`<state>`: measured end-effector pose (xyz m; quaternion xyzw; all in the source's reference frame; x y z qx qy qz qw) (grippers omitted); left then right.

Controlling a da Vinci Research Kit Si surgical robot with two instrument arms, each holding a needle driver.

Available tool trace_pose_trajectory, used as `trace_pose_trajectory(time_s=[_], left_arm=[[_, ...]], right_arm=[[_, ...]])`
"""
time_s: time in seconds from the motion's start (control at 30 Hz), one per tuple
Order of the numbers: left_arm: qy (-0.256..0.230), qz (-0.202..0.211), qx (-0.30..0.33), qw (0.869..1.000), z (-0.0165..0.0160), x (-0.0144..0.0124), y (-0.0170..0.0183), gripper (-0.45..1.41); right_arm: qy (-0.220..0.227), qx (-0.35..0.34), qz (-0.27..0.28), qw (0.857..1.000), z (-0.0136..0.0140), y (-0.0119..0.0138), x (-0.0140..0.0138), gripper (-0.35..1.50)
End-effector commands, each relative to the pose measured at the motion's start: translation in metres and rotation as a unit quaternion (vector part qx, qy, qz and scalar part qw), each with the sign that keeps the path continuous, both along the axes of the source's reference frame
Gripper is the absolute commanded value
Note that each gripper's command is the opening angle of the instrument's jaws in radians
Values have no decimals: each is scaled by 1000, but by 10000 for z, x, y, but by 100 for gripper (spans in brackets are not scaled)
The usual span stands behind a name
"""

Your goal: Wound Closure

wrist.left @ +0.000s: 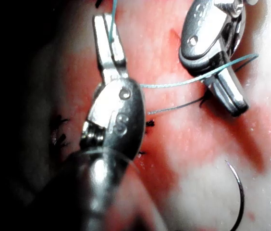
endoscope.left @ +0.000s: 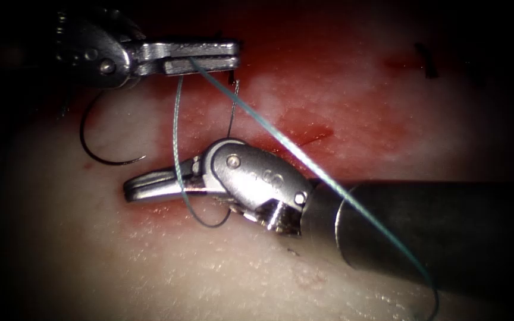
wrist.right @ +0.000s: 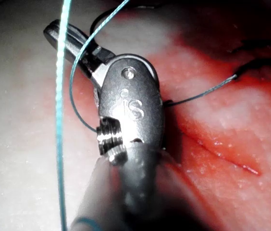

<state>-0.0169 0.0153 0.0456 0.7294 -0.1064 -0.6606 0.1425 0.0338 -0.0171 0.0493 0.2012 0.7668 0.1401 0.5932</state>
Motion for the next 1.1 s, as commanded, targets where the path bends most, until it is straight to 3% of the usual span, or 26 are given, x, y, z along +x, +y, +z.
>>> trace_pose_trajectory(time_s=[0.03,0.23,0.3,0.33,0.4,0.43,0.57,0.67,1.1], left_arm=[[-1,0,-2,1000,6,-5,3,-45],[-10,10,6,1000,46,1,-8,-45],[-11,10,6,1000,50,2,-9,-45],[-17,9,11,1000,57,7,-11,-45],[-21,8,13,1000,59,10,-12,-45],[-30,6,15,999,61,16,-12,-45],[-44,4,18,999,61,23,-13,-45],[-55,2,20,998,58,35,-15,-45],[-52,5,17,998,65,52,-22,-45]], right_arm=[[7,2,-1,1000,5,-5,11,-35],[79,37,2,996,3,-3,8,-35],[84,51,19,995,3,-2,6,-35],[81,75,51,993,3,-1,4,-35],[79,87,62,991,4,0,2,-35],[78,101,79,989,4,0,0,-23],[76,119,95,985,4,0,-4,-15],[73,135,109,982,5,2,-15,10],[65,167,143,973,0,9,-56,7]])
